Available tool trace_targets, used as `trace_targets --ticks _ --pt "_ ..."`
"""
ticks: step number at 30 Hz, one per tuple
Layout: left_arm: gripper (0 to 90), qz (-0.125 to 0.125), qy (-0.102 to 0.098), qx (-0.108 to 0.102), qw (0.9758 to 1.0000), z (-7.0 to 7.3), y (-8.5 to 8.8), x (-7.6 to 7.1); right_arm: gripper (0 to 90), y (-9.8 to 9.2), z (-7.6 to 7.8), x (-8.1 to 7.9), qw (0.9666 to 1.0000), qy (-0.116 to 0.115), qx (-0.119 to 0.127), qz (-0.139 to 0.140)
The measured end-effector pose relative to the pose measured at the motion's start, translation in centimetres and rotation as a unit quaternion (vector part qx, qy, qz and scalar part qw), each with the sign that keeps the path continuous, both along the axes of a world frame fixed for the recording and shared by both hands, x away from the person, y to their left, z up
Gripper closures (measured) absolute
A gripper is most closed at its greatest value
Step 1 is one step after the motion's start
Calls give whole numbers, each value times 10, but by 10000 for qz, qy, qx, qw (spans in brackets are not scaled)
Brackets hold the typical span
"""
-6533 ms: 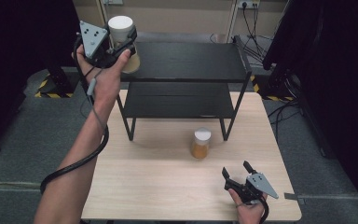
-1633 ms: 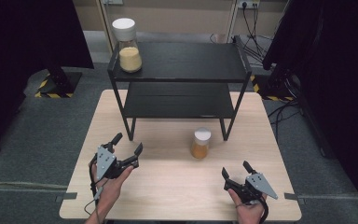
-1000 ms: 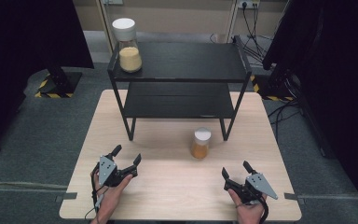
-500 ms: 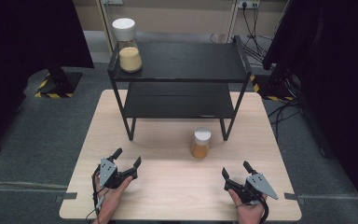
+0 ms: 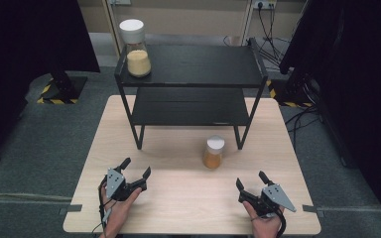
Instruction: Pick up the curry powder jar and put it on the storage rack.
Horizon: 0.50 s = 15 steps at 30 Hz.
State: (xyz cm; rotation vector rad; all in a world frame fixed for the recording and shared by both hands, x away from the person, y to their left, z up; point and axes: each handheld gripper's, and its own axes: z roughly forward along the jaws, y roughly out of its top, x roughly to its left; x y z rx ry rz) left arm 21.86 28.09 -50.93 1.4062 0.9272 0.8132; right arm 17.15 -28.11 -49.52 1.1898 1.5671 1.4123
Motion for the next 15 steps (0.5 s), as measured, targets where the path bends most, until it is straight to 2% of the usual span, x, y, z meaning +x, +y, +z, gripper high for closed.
trace_targets --ticks 15 --pt "144 -27 28 15 10000 1 0 1 84 6 4 2 9999 -34 -124 115"
